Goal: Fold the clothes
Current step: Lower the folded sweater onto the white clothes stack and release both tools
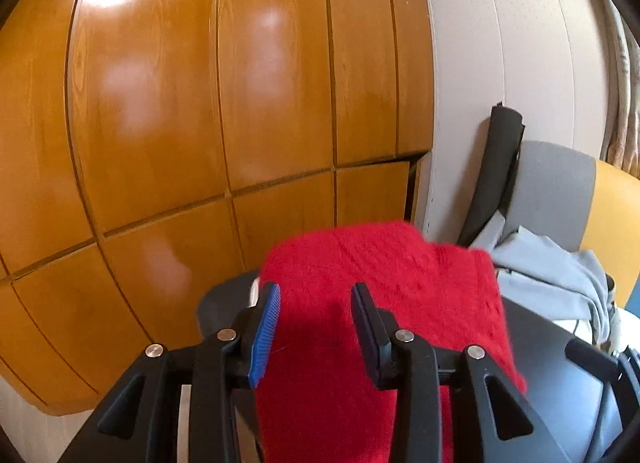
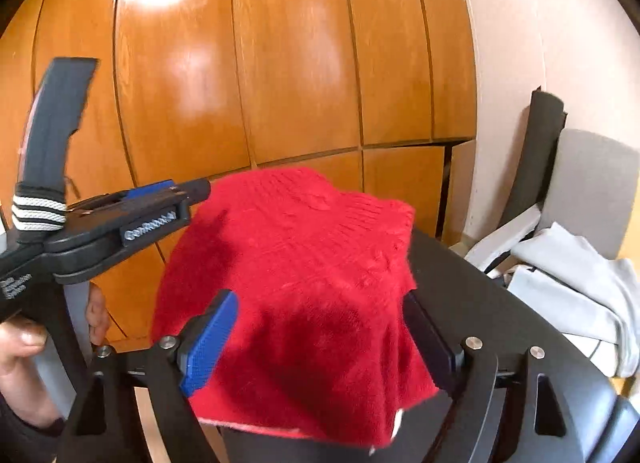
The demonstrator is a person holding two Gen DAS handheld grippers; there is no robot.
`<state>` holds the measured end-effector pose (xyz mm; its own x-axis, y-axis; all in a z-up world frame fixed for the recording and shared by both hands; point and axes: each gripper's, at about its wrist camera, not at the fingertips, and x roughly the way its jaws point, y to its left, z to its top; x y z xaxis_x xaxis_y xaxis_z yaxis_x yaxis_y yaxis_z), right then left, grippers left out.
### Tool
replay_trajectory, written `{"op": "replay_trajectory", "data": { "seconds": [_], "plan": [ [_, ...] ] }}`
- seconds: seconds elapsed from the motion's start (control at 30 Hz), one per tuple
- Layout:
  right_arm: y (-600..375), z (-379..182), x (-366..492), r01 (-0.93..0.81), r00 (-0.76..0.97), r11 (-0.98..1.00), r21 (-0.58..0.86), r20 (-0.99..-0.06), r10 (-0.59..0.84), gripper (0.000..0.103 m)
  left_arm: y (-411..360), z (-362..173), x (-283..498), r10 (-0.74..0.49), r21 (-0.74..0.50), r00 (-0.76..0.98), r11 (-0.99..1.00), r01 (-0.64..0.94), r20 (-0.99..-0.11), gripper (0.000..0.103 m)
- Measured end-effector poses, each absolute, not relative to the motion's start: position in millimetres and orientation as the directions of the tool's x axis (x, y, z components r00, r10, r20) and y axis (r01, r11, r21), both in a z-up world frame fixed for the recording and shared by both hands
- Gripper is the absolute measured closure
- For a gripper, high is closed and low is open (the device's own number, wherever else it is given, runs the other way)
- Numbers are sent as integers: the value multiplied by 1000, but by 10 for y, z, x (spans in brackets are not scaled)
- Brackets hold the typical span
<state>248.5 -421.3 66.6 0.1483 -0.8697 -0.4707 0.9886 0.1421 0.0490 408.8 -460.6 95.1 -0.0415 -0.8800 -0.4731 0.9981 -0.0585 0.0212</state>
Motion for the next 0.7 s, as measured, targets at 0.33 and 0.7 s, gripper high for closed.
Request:
{"op": "replay_trajectory", "data": {
  "seconds": [0.33, 0.7],
  "plan": [
    [-3636, 636, 2694, 997, 32, 64, -48, -495, -869, 18, -4175, 916, 4567, -861, -156, -167, -103, 982, -481, 71],
    [-3493, 542, 2833, 994, 64, 96, -43, -479, -875, 13, -4052, 886, 4431, -855, -95, -135, -101, 990, -501, 71]
  ]
}}
